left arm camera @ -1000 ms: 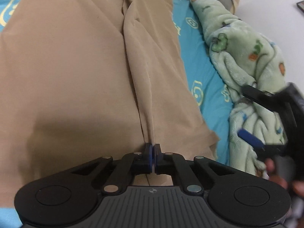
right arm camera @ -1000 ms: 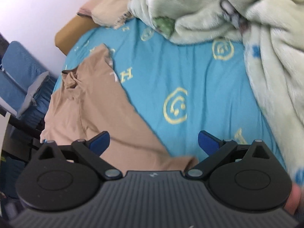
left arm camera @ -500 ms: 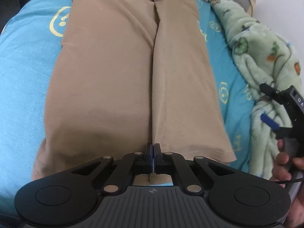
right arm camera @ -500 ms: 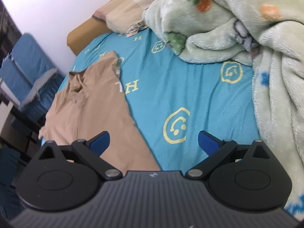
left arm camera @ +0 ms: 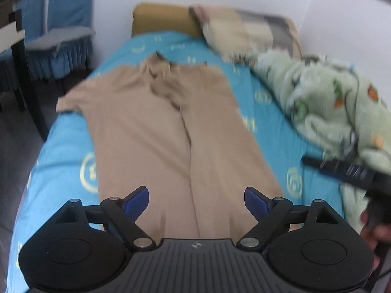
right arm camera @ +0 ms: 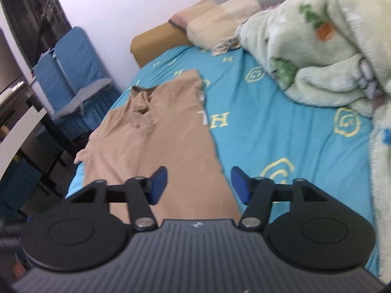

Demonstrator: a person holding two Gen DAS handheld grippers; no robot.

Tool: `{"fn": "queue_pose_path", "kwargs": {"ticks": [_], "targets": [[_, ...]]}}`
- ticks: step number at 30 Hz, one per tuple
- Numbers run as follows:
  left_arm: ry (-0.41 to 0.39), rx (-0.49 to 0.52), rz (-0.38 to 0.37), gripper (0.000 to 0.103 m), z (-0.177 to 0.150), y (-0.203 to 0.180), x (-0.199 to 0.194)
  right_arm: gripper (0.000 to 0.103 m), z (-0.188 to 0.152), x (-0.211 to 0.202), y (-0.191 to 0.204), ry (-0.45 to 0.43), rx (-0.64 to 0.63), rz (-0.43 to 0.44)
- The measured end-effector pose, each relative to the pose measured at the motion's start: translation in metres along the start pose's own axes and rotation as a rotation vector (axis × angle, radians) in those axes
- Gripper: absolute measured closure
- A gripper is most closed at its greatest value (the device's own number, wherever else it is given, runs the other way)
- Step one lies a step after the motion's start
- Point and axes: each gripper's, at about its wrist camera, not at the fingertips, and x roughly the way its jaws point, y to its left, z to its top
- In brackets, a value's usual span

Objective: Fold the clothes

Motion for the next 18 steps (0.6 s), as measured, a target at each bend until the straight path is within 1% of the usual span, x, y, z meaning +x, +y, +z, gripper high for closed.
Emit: {"fn": "queue_pose_path", "kwargs": {"ticks": [3,5,7,10,12,15,16,18], "targets": [[-0.037,-0.024,-0.052,0.014,0.001,0.006,-0.005,0.046,0.011,0.020,0.017,0.027,-0.055,0.018],[-0.071,-0.014,-0.065,0.013,0.002,0.006,-0.005,0.046,0.022,0.043,0.029,0.046,-0.078,0.040],[-0.108,0.016,-0.063,0.013,0.002,0.005,-0.003,0.046,0.037,0.073,0.046,0.049,-0.120,0.057],[-0.136,0.037,-0.068,0.013,0.005,0.012,0.002,0.046,0.060,0.130,0.076,0.050,-0.179,0.098],[-0.164,-0.003,-0.057,0.012,0.007,0.026,0.007,0.046,0.069,0.168,0.098,0.057,-0.225,0.117],[-0.160,-0.091,-0.027,0.012,0.013,0.051,0.021,0.046,0.077,0.224,0.132,0.062,-0.306,0.143],[-0.159,-0.120,-0.018,0.012,0.016,0.060,0.026,0.046,0.077,0.241,0.143,0.060,-0.338,0.142],[-0.156,-0.171,0.001,0.012,0.020,0.077,0.038,0.048,0.071,0.272,0.163,0.057,-0.432,0.099]]}}
